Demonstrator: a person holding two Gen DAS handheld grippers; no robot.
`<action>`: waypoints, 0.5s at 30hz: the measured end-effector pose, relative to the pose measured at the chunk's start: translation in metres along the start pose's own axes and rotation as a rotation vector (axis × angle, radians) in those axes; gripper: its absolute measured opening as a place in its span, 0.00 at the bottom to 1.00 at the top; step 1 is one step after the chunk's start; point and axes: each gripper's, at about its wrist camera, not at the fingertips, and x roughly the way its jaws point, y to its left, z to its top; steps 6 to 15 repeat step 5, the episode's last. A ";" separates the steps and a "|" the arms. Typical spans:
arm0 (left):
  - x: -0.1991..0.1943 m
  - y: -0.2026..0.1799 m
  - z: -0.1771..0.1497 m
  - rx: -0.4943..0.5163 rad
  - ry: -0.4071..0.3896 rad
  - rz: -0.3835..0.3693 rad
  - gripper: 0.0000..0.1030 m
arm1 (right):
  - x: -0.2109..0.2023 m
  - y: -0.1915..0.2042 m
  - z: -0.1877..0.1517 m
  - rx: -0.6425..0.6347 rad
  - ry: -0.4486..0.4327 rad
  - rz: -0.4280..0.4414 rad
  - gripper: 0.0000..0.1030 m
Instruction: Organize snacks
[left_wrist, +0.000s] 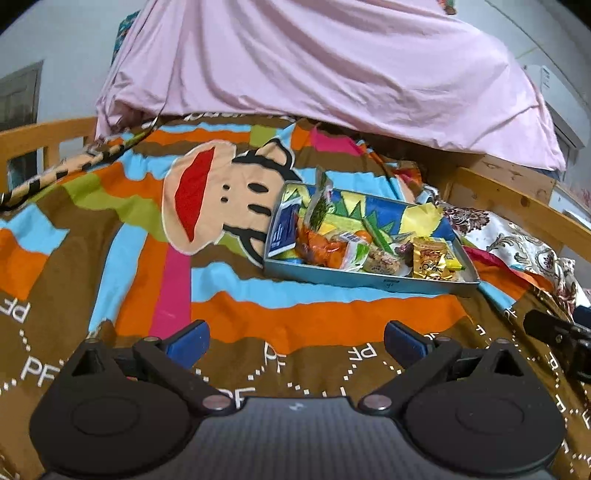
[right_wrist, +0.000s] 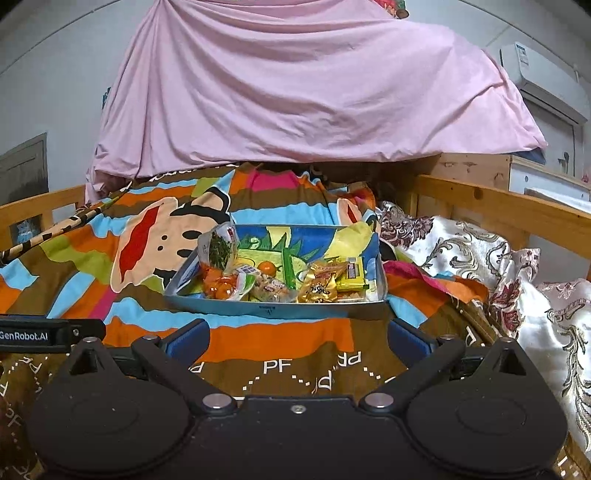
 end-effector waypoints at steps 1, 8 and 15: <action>0.001 0.001 -0.001 -0.005 0.005 0.009 0.99 | 0.001 0.000 -0.001 -0.001 0.002 0.001 0.99; 0.003 0.006 -0.006 -0.002 0.000 0.004 0.99 | 0.005 0.003 -0.004 -0.011 0.018 0.011 0.99; 0.003 0.006 -0.006 -0.002 0.000 0.004 0.99 | 0.005 0.003 -0.004 -0.011 0.018 0.011 0.99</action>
